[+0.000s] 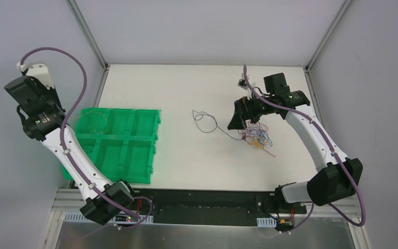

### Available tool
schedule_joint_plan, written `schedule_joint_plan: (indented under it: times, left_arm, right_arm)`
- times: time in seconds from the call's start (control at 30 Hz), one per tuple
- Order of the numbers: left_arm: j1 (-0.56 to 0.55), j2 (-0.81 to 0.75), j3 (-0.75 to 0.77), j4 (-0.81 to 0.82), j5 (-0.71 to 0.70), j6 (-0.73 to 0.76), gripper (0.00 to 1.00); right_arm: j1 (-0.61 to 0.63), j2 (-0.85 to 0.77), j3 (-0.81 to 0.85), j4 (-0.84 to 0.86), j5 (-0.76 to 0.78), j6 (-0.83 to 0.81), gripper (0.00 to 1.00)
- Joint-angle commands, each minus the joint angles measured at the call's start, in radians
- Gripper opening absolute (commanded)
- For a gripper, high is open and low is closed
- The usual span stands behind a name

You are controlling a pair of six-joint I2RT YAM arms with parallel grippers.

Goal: Untangle the cables

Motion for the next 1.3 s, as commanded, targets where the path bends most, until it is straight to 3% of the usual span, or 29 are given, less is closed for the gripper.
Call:
schedule_joint_plan:
  times: [0.0, 0.2, 0.57, 1.03, 1.27]
  left_arm:
    - [0.052, 0.063, 0.143, 0.070, -0.008, 0.045, 0.00]
    - [0.078, 0.084, 0.130, 0.092, 0.046, 0.079, 0.00]
    - [0.061, 0.000, -0.126, 0.096, 0.285, 0.055, 0.00]
    - [-0.105, 0.160, -0.274, 0.185, 0.231, -0.079, 0.00]
    - [-0.108, 0.328, -0.259, 0.246, 0.200, -0.158, 0.00]
  right_arm:
    - [-0.004, -0.014, 0.024, -0.018, -0.011, -0.009, 0.99]
    - [-0.004, -0.025, 0.013, -0.017, -0.005, -0.012, 1.00]
    - [-0.005, -0.010, 0.008, -0.010, -0.009, -0.002, 0.99]
    - [-0.004, 0.000, 0.007, 0.006, 0.003, 0.020, 0.99]
    - [-0.005, -0.003, -0.001, -0.003, 0.010, 0.012, 0.99]
